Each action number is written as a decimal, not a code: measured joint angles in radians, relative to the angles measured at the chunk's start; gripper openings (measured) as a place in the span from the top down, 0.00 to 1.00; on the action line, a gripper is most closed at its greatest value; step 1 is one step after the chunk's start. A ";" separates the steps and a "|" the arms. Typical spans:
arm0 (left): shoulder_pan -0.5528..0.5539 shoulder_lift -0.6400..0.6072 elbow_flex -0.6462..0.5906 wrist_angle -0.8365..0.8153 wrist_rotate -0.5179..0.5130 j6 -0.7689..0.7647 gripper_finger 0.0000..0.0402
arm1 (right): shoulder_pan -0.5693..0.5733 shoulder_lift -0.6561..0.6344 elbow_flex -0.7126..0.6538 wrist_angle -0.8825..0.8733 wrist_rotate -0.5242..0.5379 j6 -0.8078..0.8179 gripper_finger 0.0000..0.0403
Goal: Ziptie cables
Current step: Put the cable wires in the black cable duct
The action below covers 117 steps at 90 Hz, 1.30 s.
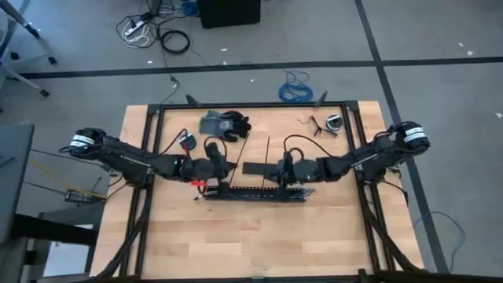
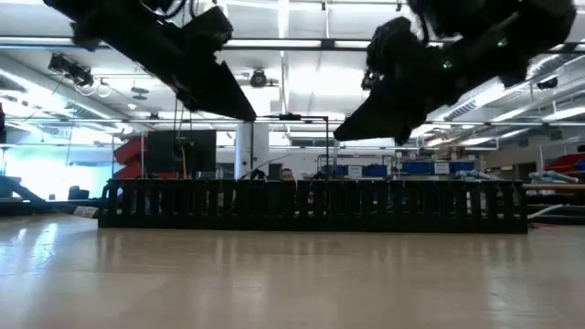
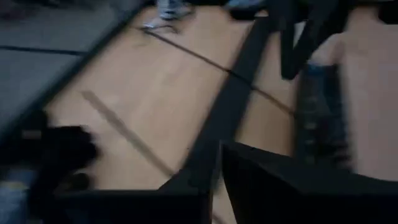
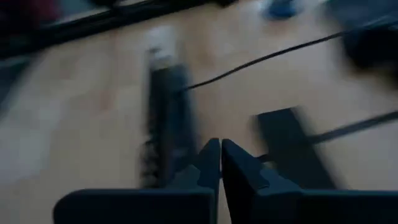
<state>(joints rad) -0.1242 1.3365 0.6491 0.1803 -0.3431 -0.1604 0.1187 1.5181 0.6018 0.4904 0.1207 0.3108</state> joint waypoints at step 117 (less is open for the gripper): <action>0.027 0.290 0.000 0.319 0.233 0.078 0.51 | -0.069 0.178 0.001 0.138 -0.098 0.183 0.55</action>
<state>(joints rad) -0.0975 1.6260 0.6487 0.4995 -0.1097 -0.0826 0.0493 1.6958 0.6025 0.6283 0.0231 0.4934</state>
